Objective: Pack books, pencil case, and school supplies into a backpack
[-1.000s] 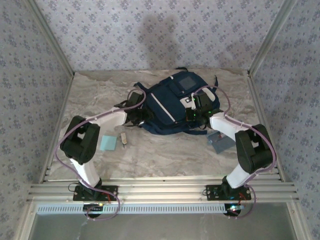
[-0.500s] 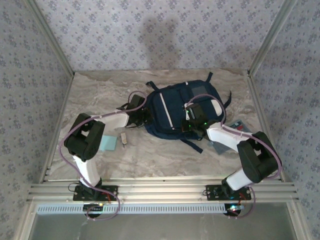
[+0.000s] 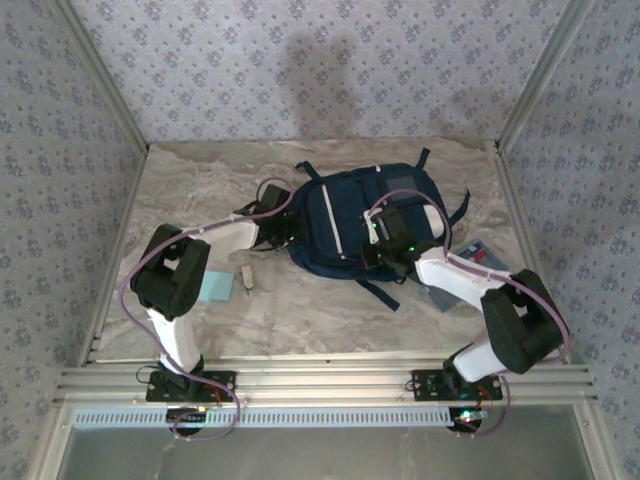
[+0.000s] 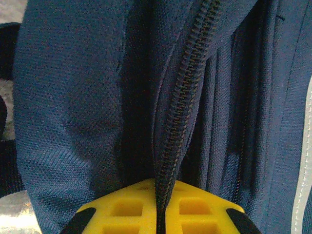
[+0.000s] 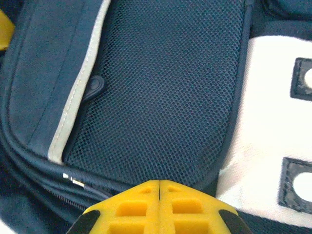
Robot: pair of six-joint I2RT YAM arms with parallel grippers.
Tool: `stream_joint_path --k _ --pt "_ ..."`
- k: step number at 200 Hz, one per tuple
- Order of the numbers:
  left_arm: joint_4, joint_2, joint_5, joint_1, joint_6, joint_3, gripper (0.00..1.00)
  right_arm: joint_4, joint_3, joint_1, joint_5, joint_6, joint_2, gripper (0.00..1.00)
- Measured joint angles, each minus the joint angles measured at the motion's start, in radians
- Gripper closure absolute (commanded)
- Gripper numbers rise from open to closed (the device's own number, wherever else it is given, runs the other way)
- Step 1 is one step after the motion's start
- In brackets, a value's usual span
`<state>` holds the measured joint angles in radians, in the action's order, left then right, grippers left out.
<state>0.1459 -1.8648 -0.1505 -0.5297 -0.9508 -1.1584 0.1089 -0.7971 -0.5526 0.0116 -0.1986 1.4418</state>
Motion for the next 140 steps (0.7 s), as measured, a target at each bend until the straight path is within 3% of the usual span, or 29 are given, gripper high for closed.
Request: stream_joint_path --k 39,76,89,115,140 --pt "0.008 -0.017 -0.011 0.001 0.006 -0.026 0.89 0.037 0.0 -0.033 0.013 0.045 -0.037 1.0" --pt "-0.016 -0.02 -0.006 0.011 0.003 -0.028 0.74 0.048 -0.046 -0.127 0.044 0.087 0.073 0.89" --pt "-0.026 -0.02 0.002 0.015 -0.001 -0.031 0.68 0.048 -0.072 -0.15 0.037 0.088 0.109 0.81" --pt "-0.037 -0.02 -0.013 0.016 -0.001 -0.039 0.56 0.024 -0.105 -0.161 -0.033 0.067 0.123 0.52" --pt "-0.036 -0.015 -0.037 0.004 0.021 -0.043 0.51 0.011 -0.124 -0.132 -0.08 0.015 0.109 0.44"
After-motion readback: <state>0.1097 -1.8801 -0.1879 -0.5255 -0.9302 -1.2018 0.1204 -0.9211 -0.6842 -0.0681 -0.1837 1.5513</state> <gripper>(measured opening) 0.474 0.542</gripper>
